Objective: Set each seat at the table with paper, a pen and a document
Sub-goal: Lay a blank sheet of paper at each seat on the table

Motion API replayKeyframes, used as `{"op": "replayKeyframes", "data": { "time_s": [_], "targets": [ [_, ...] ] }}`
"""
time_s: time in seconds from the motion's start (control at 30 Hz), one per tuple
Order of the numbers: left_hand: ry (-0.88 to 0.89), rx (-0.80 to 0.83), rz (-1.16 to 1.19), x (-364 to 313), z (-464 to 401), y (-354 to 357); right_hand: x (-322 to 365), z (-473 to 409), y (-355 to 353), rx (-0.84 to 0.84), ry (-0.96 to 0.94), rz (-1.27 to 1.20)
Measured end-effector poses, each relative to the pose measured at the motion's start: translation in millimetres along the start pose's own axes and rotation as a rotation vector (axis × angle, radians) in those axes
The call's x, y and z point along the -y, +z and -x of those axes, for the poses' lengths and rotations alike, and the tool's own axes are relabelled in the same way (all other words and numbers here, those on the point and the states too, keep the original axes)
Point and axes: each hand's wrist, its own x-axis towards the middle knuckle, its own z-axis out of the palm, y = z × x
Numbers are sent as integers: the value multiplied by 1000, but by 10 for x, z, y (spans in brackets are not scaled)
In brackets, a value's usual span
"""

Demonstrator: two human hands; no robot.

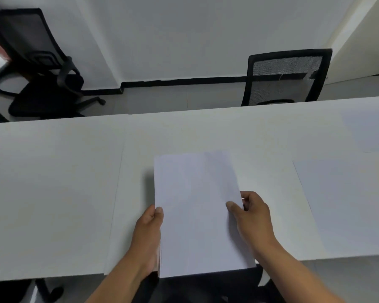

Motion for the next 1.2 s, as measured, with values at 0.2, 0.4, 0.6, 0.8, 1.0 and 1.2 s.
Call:
{"op": "replayKeyframes", "data": {
  "time_s": [0.2, 0.4, 0.6, 0.8, 1.0, 1.2],
  "targets": [
    [-29, -4, -66, 45, -224, -33, -150, -135, 50, 0, 57, 77],
    [-29, 7, -93, 88, -329, -57, -162, -218, 65, 16, 57, 115],
    [-17, -38, -97, 101, -369, -68, -271, -316, 72, 32, 62, 124],
    [-25, -94, -97, 123, -399, -173, -502, -519, -30, -28, 53, 244],
    [-19, -144, -112, 142, -389, -330, -766, -780, -174, -145, -4, 436],
    [-5, -181, -75, 134, -391, -474, -952, -896, -284, -174, -36, 533]
  ]
}}
